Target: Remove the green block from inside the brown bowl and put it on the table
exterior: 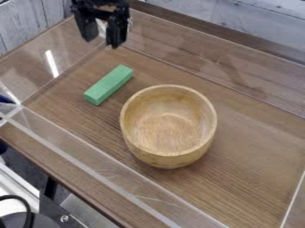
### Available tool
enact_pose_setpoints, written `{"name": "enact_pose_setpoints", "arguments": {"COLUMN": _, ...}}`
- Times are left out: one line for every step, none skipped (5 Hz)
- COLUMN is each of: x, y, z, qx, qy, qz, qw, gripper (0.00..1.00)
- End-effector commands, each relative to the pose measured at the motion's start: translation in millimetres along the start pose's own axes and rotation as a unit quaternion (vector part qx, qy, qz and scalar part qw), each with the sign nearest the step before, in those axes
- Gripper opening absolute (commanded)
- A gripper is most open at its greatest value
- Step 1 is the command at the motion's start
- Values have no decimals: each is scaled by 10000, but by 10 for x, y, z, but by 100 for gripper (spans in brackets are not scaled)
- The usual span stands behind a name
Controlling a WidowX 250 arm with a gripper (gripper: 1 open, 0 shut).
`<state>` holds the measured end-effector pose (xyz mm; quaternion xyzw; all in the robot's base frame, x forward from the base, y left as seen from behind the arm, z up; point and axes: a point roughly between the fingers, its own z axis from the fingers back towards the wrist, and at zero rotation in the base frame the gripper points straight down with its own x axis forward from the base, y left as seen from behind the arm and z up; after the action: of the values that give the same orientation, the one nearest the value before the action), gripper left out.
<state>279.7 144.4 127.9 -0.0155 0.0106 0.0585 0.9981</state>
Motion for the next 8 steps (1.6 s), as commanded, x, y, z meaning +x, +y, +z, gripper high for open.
{"name": "enact_pose_setpoints", "arguments": {"x": 51, "y": 95, "z": 114, "qx": 164, "qy": -305, "qz": 78, "qw": 9994, "gripper": 100}}
{"name": "enact_pose_setpoints", "arguments": {"x": 68, "y": 143, "z": 5, "qx": 200, "qy": -204, "qz": 101, "qw": 9995, "gripper": 100}}
{"name": "enact_pose_setpoints", "arguments": {"x": 61, "y": 163, "z": -110, "qx": 217, "qy": -93, "qz": 98, "qw": 9997, "gripper": 100}}
{"name": "enact_pose_setpoints", "arguments": {"x": 36, "y": 138, "z": -238, "qx": 213, "qy": 27, "qz": 33, "qw": 9998, "gripper": 100}}
{"name": "enact_pose_setpoints", "arguments": {"x": 42, "y": 117, "z": -298, "qx": 208, "qy": 55, "qz": -7, "qw": 9998, "gripper": 100}}
{"name": "enact_pose_setpoints", "arguments": {"x": 40, "y": 55, "z": -293, "qx": 194, "qy": 38, "qz": -75, "qw": 9998, "gripper": 100}}
{"name": "enact_pose_setpoints", "arguments": {"x": 43, "y": 2, "z": -233, "qx": 175, "qy": -34, "qz": -129, "qw": 9998, "gripper": 100}}
{"name": "enact_pose_setpoints", "arguments": {"x": 32, "y": -52, "z": -135, "qx": 144, "qy": -128, "qz": -175, "qw": 9997, "gripper": 100}}
